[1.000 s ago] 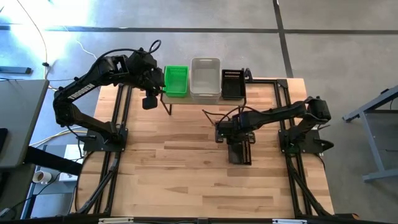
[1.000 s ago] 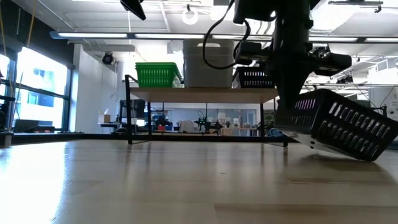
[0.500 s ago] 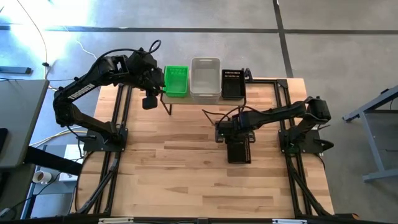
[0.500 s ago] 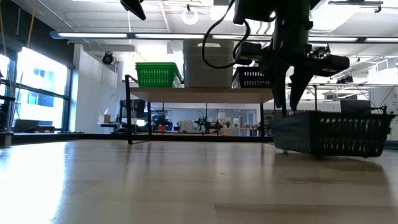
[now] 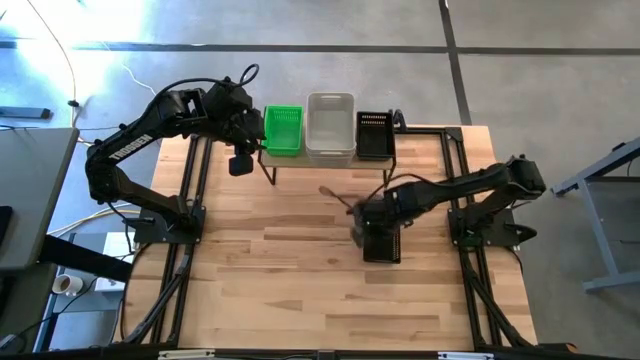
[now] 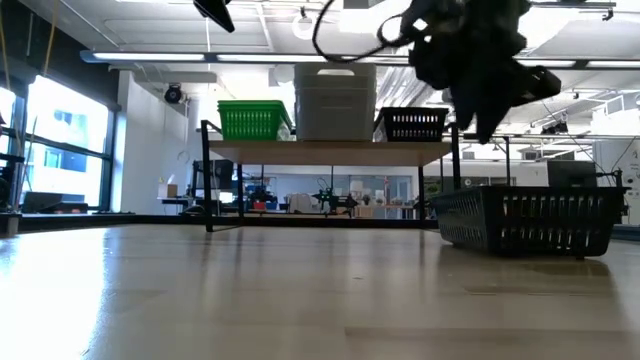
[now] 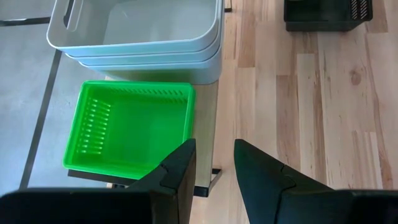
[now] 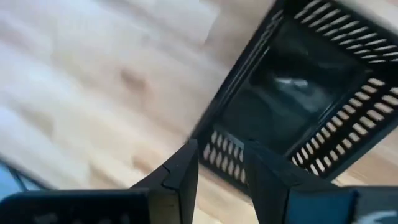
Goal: Stack baskets on shelf by color
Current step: Stack the black bin on the black bin on the shelf
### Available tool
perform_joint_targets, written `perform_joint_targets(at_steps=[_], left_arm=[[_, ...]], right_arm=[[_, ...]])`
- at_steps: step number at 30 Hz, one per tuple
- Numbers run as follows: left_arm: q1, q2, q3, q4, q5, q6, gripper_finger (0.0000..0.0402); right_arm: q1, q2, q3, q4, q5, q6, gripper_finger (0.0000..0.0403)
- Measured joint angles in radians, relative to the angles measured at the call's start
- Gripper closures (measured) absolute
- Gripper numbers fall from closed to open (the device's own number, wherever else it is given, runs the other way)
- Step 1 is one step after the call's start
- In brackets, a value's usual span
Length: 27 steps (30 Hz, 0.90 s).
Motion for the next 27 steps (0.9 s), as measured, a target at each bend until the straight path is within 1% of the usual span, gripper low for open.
perform_joint_targets(at_steps=[5,9,14,18,23,27], left_arm=[[0.000,0.000,0.000,0.000,0.000,-0.001,0.0300],[0.000,0.000,0.000,0.000,0.000,-0.036,0.0300],[0.000,0.000,0.000,0.000,0.000,-0.055,0.0300],[0.000,0.000,0.000,0.000,0.000,-0.074,0.0300],[0.000,0.000,0.000,0.000,0.000,-0.080,0.0300],[0.000,0.000,0.000,0.000,0.000,-0.081,0.0300]], right_arm=[[0.076,-0.001,0.000,-0.004,-0.047,-0.277,0.0291],[0.123,-0.001,0.000,-0.006,-0.026,-0.462,0.0291],[0.174,-0.001,0.000,-0.009,0.001,-0.630,0.0279],[0.203,0.000,0.000,-0.010,0.079,-0.696,0.0270],[0.205,0.007,0.000,0.001,0.083,-0.705,0.0268],[0.206,0.055,0.000,0.009,0.063,-0.728,0.0268]])
